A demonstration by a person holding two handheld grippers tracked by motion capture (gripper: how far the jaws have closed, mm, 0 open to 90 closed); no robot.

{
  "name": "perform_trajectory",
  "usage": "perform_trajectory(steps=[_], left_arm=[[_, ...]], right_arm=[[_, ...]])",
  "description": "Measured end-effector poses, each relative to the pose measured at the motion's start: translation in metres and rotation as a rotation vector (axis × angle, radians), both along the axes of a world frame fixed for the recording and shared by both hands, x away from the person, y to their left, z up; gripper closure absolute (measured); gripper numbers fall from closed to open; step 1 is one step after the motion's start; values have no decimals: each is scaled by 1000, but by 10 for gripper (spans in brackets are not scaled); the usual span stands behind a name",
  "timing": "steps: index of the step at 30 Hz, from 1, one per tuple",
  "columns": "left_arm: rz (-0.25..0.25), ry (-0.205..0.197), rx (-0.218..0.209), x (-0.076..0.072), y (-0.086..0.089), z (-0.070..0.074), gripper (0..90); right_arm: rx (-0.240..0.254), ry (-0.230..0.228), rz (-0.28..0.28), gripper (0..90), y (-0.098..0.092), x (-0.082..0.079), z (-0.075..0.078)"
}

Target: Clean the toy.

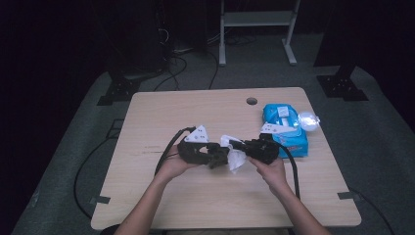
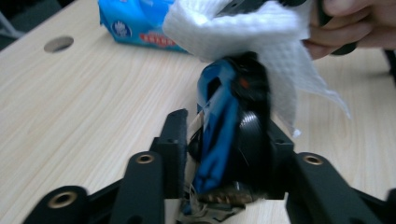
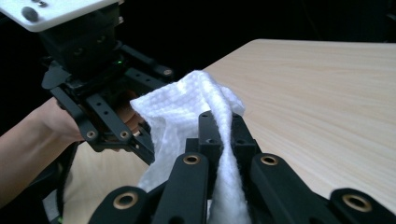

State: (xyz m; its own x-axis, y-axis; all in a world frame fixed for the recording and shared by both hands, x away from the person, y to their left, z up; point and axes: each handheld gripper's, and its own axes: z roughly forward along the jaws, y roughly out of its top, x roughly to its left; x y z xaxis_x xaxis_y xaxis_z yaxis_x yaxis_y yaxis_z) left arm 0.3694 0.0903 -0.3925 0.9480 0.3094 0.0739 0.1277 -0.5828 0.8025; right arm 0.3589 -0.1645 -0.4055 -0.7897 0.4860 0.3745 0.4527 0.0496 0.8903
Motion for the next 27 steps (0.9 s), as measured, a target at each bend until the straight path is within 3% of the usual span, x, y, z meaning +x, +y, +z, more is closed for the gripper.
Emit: perform_trajectory(steps=[1,4,6,10,15,21,23,24,27], left_arm=[[2,-48,13,-2,0,0,584],[-7,-78,33,-4,0,2,618],[-7,-91,6,-5,-1,2,633],[-6,-35,-96,-1,4,4,670],[1,-6,-123,3,9,2,673],[1,22,-99,5,10,3,658],[9,34,-71,5,10,2,643],[16,35,-35,6,9,1,632],[14,32,-29,5,8,0,627]], right_arm=[[-7,-5,-2,867,2,-1,0],[2,-3,1,867,5,0,-1],[1,-9,-2,867,5,1,-1],[-2,2,-16,866,-2,3,-2],[-12,53,-31,866,-3,10,-16],[-23,67,-10,866,6,11,-22],[-22,63,-7,866,8,10,-20],[-21,60,-4,866,8,10,-19],[-22,56,6,866,12,8,-19]])
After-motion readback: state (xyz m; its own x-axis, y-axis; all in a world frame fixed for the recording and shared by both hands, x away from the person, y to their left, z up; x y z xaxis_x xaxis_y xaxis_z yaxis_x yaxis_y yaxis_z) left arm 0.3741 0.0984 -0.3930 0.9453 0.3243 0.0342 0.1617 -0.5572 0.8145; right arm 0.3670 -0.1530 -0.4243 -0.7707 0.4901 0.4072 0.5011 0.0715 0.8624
